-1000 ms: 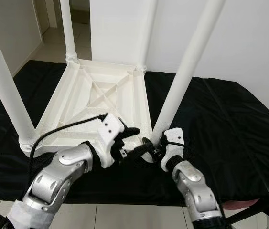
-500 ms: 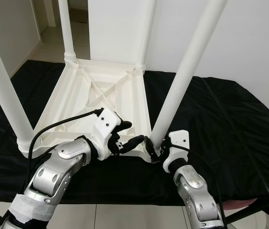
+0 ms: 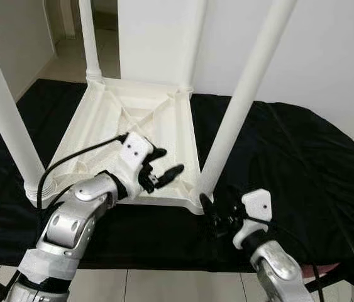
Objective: Building children table
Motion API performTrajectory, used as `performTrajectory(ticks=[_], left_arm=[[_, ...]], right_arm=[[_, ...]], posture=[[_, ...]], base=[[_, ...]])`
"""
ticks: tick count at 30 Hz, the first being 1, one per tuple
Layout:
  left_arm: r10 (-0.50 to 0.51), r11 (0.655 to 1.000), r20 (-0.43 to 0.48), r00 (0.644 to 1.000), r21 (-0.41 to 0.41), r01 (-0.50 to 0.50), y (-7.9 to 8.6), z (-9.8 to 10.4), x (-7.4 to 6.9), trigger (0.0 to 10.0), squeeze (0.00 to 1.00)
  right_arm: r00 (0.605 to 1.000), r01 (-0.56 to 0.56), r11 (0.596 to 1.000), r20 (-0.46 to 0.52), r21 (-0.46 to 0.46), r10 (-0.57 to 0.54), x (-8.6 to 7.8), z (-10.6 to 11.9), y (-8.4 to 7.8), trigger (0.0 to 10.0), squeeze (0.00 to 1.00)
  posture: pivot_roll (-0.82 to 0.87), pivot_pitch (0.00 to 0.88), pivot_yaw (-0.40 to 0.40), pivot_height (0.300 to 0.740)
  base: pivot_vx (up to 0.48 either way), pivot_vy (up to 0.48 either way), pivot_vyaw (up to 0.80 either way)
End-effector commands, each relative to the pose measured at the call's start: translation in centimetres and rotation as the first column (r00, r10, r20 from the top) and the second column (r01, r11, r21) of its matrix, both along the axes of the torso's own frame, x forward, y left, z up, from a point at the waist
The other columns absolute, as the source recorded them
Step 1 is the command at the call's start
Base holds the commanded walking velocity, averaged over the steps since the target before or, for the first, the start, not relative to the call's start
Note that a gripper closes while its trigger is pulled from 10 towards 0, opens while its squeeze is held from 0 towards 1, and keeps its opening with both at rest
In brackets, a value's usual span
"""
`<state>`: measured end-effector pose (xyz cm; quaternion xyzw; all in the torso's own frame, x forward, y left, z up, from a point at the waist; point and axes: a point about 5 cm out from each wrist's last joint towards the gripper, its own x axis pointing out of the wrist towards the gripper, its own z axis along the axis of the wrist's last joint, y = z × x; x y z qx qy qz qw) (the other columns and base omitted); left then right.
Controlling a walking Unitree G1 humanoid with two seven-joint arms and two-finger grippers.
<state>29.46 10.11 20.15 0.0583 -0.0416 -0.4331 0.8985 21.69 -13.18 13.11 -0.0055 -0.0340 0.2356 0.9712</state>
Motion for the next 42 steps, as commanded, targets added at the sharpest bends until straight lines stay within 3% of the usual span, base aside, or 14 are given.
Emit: performTrajectory(ticks=[1, 4, 5, 6, 13, 15, 16, 18, 19, 20, 21, 27, 33, 42], left_arm=[[0.219, 0.975, -0.008, 0.976, -0.025, -0.219, 0.9, -0.1, 1.1, 10.0, 0.00], [0.232, 0.972, -0.005, 0.973, -0.026, -0.232, 1.0, -0.2, 1.2, 10.0, 0.00], [0.284, 0.959, 0.010, 0.959, -0.020, -0.284, 1.4, -0.1, 1.7, 10.0, 0.00], [0.315, 0.949, 0.017, 0.949, -0.006, -0.315, 1.8, -0.1, 1.9, 10.0, 0.00], [0.359, 0.933, 0.026, 0.933, 0.023, -0.360, 2.2, -0.4, 2.3, 10.0, 0.00], [0.371, 0.926, 0.002, 0.928, 0.069, -0.371, 2.5, -1.1, 2.5, 10.0, 0.00], [0.380, 0.921, -0.017, 0.925, 0.102, -0.377, 2.7, -1.5, 2.7, 10.0, 0.00], [0.380, 0.921, -0.017, 0.925, 0.102, -0.377, 2.7, -1.5, 2.7, 10.0, 0.00], [0.418, 0.903, -0.043, 0.907, 0.134, -0.409, 3.3, -2.1, 2.9, 10.0, 0.00], [0.502, 0.855, -0.063, 0.862, 0.187, -0.484, 4.4, -3.0, 3.5, 10.0, 0.00], [0.531, 0.836, -0.066, 0.845, 0.203, -0.509, 4.7, -3.3, 3.7, 10.0, 0.00], [0.550, 0.822, -0.056, 0.833, 0.214, -0.528, 4.7, -3.4, 3.9, 10.0, 0.00], [0.509, 0.837, -0.012, 0.860, 0.239, -0.492, 4.1, -3.2, 4.0, 10.0, 0.00], [0.471, 0.849, 0.001, 0.882, 0.272, -0.454, 3.7, -3.4, 3.5, 10.0, 0.00]], right_arm=[[0.998, -0.065, 0.998, -0.004, 0.026, 0.066, -0.3, 0.3, 0.5, 10.0, 0.00], [0.996, -0.091, 0.996, -0.010, 0.026, 0.091, -0.5, 0.3, 0.6, 9.4, 0.00], [0.987, -0.160, 0.987, -0.027, 0.028, 0.161, -0.8, 0.2, 1.0, 3.1, 0.00], [0.980, -0.197, 0.980, -0.032, 0.031, 0.198, -1.0, 0.2, 1.2, 0.0, 0.00], [0.971, -0.234, 0.971, -0.036, 0.044, 0.236, -1.0, 0.2, 1.5, 0.0, 0.00], [0.974, -0.224, 0.973, -0.033, 0.048, 0.226, -0.6, 0.2, 1.4, 0.0, 0.00], [0.975, -0.216, 0.975, -0.032, 0.050, 0.218, -0.3, 0.3, 1.3, 3.4, 0.00], [0.975, -0.216, 0.975, -0.032, 0.050, 0.218, -0.3, 0.3, 1.3, 3.4, 0.00], [0.980, -0.195, 0.980, -0.024, 0.048, 0.196, 0.1, 0.4, 1.2, 3.4, 0.00], [0.992, -0.123, 0.988, -0.001, 0.095, 0.124, 1.6, 0.8, 1.6, 10.0, 0.00], [0.995, -0.099, 0.988, 0.009, 0.118, 0.099, 2.3, 1.0, 1.9, 10.0, 0.00], [0.997, -0.079, 0.985, 0.021, 0.155, 0.076, 3.2, 1.3, 2.5, 10.0, 0.00], [0.999, 0.002, 0.984, 0.041, 0.180, -0.009, 4.8, 1.8, 1.6, 10.0, 0.00], [0.993, 0.106, 0.979, 0.029, 0.176, -0.113, 4.6, 1.2, 0.1, 10.0, 0.00]], posture=[[-0.02, 0.000, -0.085, 0.740], [-0.02, 0.000, -0.085, 0.740], [-0.02, 0.000, -0.084, 0.740], [-0.02, 0.000, -0.083, 0.740], [-0.02, 0.000, -0.083, 0.740], [0.00, 0.000, -0.088, 0.740], [0.00, 0.000, -0.088, 0.740], [0.00, 0.000, -0.088, 0.740], [0.00, 0.000, -0.092, 0.740], [0.01, 0.000, -0.095, 0.740], [0.01, 0.000, -0.097, 0.740], [0.01, 0.000, -0.095, 0.740], [0.01, 0.000, -0.091, 0.740], [0.01, 0.000, -0.090, 0.740]], base=[[0.000, 0.000, 0.00], [0.000, 0.000, 0.00], [0.000, 0.000, 0.00], [0.000, 0.000, 0.00], [0.000, 0.000, 0.00], [0.000, 0.000, 0.00], [0.000, 0.000, 0.00], [0.000, 0.000, 0.00], [0.000, 0.000, 0.00], [0.000, 0.000, 0.00], [0.000, 0.000, 0.00], [0.000, 0.000, 0.00], [0.000, 0.000, 0.00], [0.000, 0.000, 0.00]])
